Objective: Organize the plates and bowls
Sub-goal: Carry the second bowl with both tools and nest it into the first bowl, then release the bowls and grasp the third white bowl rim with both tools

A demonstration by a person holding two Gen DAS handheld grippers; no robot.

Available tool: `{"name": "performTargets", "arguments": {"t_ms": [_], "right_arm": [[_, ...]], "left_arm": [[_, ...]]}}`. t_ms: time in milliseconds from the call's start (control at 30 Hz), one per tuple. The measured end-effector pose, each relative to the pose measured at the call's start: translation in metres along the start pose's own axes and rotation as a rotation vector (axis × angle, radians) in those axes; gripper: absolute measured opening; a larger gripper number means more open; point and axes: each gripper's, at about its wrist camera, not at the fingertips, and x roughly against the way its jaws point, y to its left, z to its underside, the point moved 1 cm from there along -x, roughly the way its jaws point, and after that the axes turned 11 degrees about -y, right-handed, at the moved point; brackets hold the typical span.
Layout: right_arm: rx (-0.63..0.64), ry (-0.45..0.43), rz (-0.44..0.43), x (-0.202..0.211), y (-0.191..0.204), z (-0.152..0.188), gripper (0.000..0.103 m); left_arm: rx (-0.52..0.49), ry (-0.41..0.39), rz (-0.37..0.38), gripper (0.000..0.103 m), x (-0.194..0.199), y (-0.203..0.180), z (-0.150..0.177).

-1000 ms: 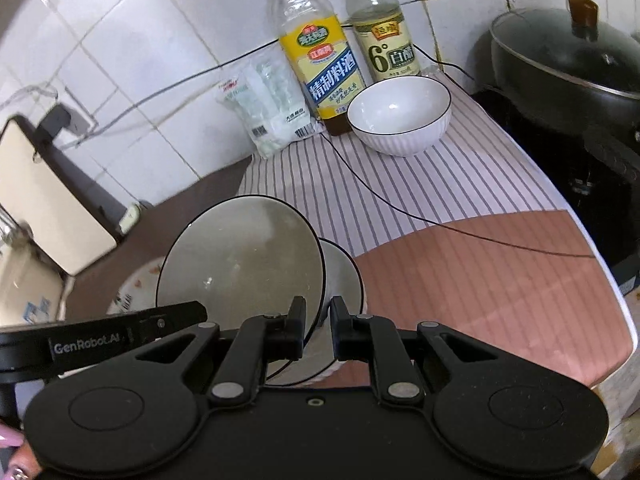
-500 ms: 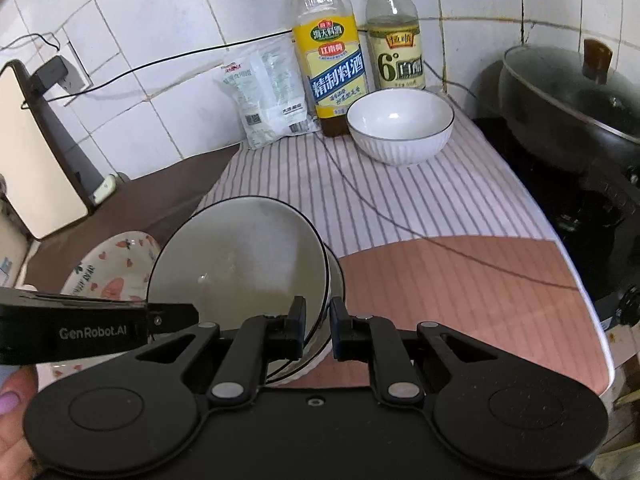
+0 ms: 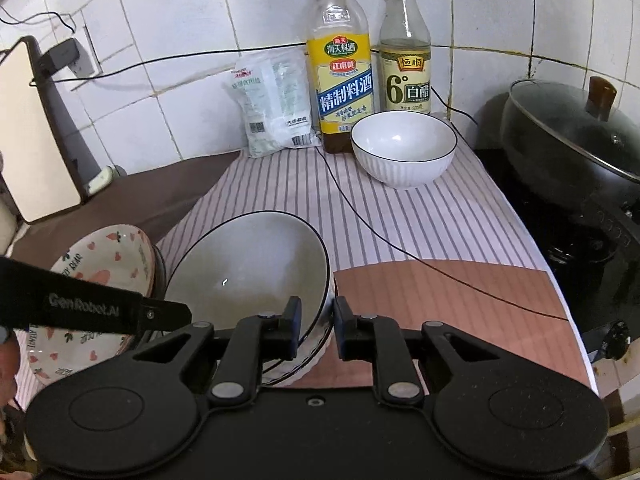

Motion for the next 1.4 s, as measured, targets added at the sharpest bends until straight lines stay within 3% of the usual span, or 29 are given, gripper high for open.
{"name": "performTargets", "arguments": {"t_ms": [267,500,600,700,833,967,1100,1200,1333,1400], "right_arm": [[0.06,-0.156,-0.073,0.04,-0.009,-0.027,0.021],[0.169,-0.273,0.009,0.038,-0.017,-0.04,0.036],[0.203,-0.258,0.038,0.021,-0.024,-0.043,0.044],[0.227,-0.231,0.065,-0.002,-0.032,-0.045,0.046],[0.196,-0.232,0.07,-0.027,-0.042,-0.044,0.068],[0.201,-0.213,0.082,-0.053,-0.048,-0.046,0.071],[0.158,-0.183,0.084,-0.08,-0.062,-0.048,0.076],[0.126,-0.162,0.08,-0.096,-0.073,-0.046,0.09],[0.079,-0.145,0.085,-0.115,-0.084,-0.046,0.091],[0.055,-0.143,0.084,-0.122,-0.087,-0.044,0.091]], "left_arm": [[0.005,-0.052,0.066,0.021,0.03,0.009,-0.027],[-0.02,-0.157,0.167,0.031,0.04,0.008,-0.057],[-0.031,-0.19,0.191,0.033,0.032,0.008,-0.069],[-0.032,-0.208,0.216,0.034,0.02,0.007,-0.08],[-0.031,-0.222,0.207,0.041,0.005,0.009,-0.081],[-0.035,-0.236,0.221,0.042,-0.007,0.007,-0.088],[-0.039,-0.278,0.224,0.056,-0.024,-0.002,-0.1],[-0.035,-0.273,0.235,0.062,-0.04,-0.01,-0.108],[-0.054,-0.232,0.245,0.064,-0.061,-0.024,-0.118],[-0.051,-0.248,0.237,0.065,-0.061,-0.032,-0.12]]}}
